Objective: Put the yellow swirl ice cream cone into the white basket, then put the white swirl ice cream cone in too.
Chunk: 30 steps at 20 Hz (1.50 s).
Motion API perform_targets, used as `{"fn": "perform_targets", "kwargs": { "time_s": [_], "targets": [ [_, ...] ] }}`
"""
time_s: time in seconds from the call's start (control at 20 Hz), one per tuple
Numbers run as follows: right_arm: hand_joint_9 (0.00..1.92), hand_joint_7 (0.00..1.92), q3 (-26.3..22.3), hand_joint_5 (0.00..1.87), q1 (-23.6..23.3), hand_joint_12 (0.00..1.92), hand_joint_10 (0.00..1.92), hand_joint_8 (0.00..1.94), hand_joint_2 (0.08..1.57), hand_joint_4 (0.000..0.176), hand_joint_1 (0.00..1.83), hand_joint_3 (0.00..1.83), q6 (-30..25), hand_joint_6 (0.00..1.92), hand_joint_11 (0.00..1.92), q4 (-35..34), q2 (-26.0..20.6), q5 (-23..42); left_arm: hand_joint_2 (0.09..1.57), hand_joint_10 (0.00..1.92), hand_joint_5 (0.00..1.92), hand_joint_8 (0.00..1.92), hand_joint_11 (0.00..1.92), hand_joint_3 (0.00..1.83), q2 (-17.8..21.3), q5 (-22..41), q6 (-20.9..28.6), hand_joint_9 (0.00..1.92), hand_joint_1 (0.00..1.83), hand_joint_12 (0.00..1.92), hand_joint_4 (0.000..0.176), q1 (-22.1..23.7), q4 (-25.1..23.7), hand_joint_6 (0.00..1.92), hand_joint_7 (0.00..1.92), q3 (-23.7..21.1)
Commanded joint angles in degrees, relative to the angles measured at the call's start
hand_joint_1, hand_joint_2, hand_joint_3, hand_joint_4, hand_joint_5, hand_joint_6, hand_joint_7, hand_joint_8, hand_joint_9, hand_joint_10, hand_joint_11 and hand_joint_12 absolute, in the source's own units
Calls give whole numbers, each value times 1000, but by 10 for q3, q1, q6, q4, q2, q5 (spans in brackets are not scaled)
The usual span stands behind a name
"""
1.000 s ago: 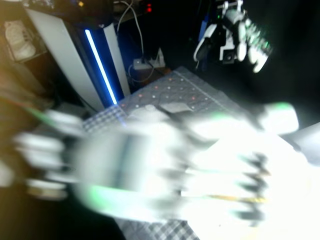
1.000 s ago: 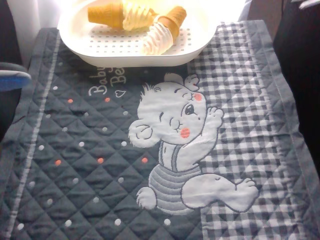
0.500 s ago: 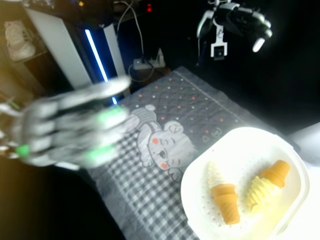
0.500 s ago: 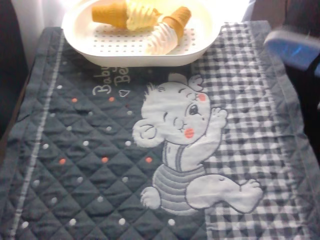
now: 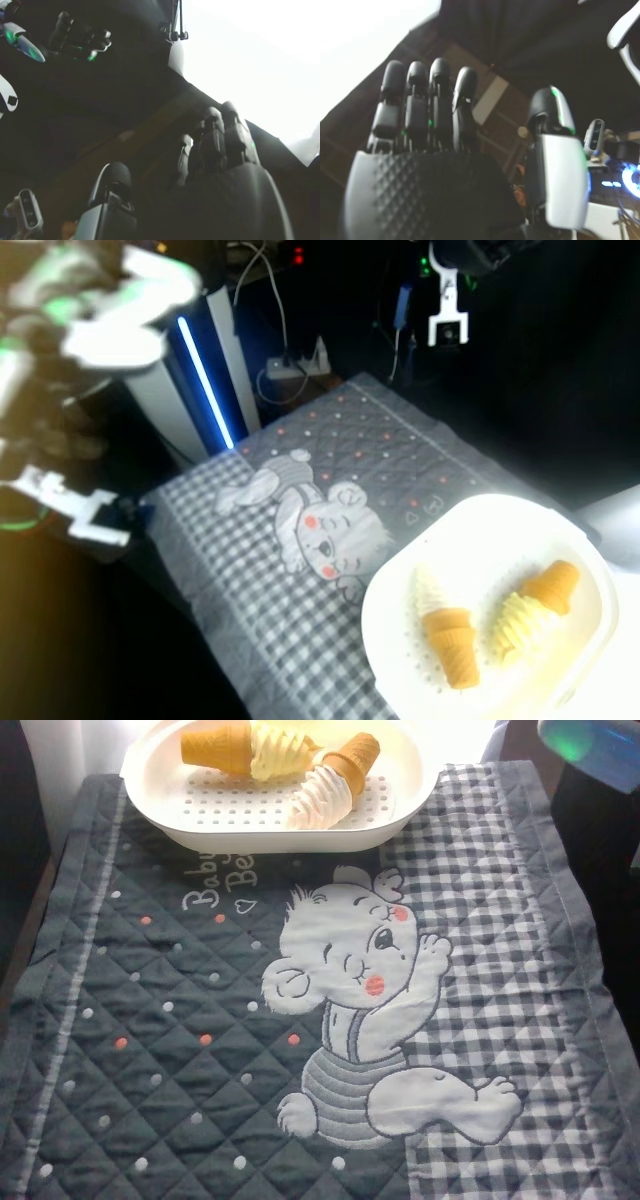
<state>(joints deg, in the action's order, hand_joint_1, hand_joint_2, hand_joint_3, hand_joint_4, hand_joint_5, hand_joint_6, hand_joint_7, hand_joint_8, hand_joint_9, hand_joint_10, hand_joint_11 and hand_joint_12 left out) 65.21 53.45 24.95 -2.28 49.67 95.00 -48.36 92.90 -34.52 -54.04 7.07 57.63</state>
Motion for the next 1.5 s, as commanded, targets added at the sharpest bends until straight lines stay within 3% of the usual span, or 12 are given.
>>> {"fn": "perform_targets", "kwargs": {
  "time_s": [0.0, 0.25, 0.45, 0.55, 0.6, 0.7, 0.9, 1.0, 1.1, 1.25, 1.4, 1.45],
  "targets": [
    [506, 502, -1, 509, -9, 952, 872, 1171, 1065, 0, 641, 0, -3, 1316, 14, -5, 1, 61, 1228, 124, 77, 84, 0, 0, 4, 63, 3, 341, 168, 1024, 99, 1, -3, 88, 357, -2],
    [452, 512, -2, 491, -9, 728, 1016, 963, 1057, 0, 720, 0, -3, 1077, 0, -5, 2, 61, 1193, 661, 69, 883, 0, 0, 4, 63, 3, 167, 248, 994, 107, 0, -1, 523, 224, -3],
    [536, 626, -6, 533, -9, 817, 455, 538, 1157, 0, 835, 8, -21, 765, 52, -5, -4, 61, 1260, 357, 255, 129, 0, 9, 4, 64, 17, 377, 216, 1147, 16, 0, 6, 59, 421, -3],
    [630, 656, -9, 476, -9, 948, 230, 330, 1197, 0, 757, 7, -58, 910, 242, -5, -5, 61, 1346, 701, 280, 187, 0, 4, 4, 64, 49, 369, 286, 1343, 0, 0, 11, 1099, 518, -4],
    [812, 847, -17, 659, -9, 1415, 179, 222, 1106, 0, 719, 0, -76, 1012, 430, -9, 0, 61, 1366, 1423, 537, 1351, 0, 0, 0, 64, 72, 287, 750, 1434, 136, 0, 21, 1660, 389, -8],
    [556, 794, -26, 573, -9, 1340, 664, 356, 1081, 0, 687, 0, -86, 957, 37, -22, 6, 61, 1475, 1547, 425, 1421, 37, 33, -3, 64, 84, 467, 689, 1719, 1, 0, 28, 1878, 561, -16],
    [631, 898, -37, 961, -9, 1543, 1159, 789, 1119, 53, 1030, 0, -126, 1001, 175, -61, 38, 61, 1535, 1735, 328, 1720, 128, 1, -29, 64, 149, 330, 599, 1916, 17, -9, 52, 1921, 206, -24],
    [570, 819, -37, 851, -9, 1482, 1153, 803, 1180, 35, 1008, 1, -137, 1191, 148, -66, 54, 61, 1534, 1582, 12, 1370, 23, 7, -43, 64, 155, 28, 128, 1587, 0, -7, 57, 968, 7, -24],
    [658, 869, -35, 808, -9, 1335, 951, 648, 1196, 14, 951, 0, -139, 1192, 231, -67, 58, 61, 1518, 1730, 314, 1652, 0, 0, -51, 64, 163, 207, 472, 1479, 166, 0, 58, 1883, 165, -18],
    [688, 928, -36, 802, -9, 1309, 828, 523, 1212, 1, 998, 2, -141, 1274, 242, -66, 57, 61, 1512, 1790, 360, 1750, 0, 0, -58, 64, 171, 296, 542, 1757, 141, 1, 58, 1921, 271, -18],
    [724, 937, -36, 700, -9, 1150, 659, 303, 1238, 0, 703, 1, -142, 1015, 296, -67, 60, 61, 1415, 1759, 471, 1543, 111, 0, -60, 64, 172, 383, 1020, 1850, 0, 2, 59, 1921, 541, -17],
    [684, 883, -35, 706, -10, 1150, 648, 277, 1247, 82, 854, 11, -142, 1320, 316, -67, 61, 61, 1406, 1761, 446, 1507, 90, 0, -60, 64, 172, 416, 1046, 1829, 0, 2, 59, 1921, 588, -16]
  ]
}}
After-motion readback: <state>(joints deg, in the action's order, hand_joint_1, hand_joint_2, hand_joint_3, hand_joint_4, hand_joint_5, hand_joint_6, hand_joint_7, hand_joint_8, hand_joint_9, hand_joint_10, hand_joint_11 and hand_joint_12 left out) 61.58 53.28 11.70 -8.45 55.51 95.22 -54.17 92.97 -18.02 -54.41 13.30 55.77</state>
